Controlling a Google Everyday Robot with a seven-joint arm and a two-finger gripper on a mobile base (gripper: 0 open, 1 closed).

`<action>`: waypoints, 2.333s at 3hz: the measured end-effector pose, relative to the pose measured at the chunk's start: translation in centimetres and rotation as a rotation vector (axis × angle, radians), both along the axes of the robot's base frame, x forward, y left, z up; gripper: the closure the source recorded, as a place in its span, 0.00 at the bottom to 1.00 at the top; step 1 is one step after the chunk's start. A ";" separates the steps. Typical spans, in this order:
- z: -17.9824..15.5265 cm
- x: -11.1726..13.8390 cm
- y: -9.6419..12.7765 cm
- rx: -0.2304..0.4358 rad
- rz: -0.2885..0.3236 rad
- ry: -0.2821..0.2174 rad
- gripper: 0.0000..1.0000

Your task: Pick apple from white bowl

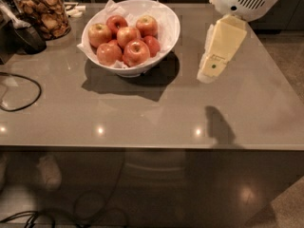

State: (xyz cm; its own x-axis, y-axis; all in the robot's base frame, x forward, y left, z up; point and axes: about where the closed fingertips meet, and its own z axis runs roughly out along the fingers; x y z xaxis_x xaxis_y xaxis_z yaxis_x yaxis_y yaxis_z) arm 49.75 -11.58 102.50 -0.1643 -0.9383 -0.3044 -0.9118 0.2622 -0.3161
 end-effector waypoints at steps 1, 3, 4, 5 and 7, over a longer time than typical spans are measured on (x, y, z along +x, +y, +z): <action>1.6 1.8 3.9 0.054 0.043 0.007 0.00; 1.8 3.8 6.2 0.126 0.032 0.010 0.00; 0.8 8.8 12.0 0.177 0.048 0.016 0.00; 0.6 8.9 12.3 0.178 0.047 0.013 0.00; -3.0 10.8 12.9 0.145 0.033 0.068 0.18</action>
Offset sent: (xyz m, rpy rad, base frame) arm 0.0303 0.0598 0.0148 0.0509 0.0549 0.0773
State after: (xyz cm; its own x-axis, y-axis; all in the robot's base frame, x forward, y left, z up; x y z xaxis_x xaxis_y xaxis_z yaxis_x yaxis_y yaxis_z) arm 60.56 1.29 99.47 -0.1590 -0.8904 -0.4264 -0.9388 0.2701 -0.2138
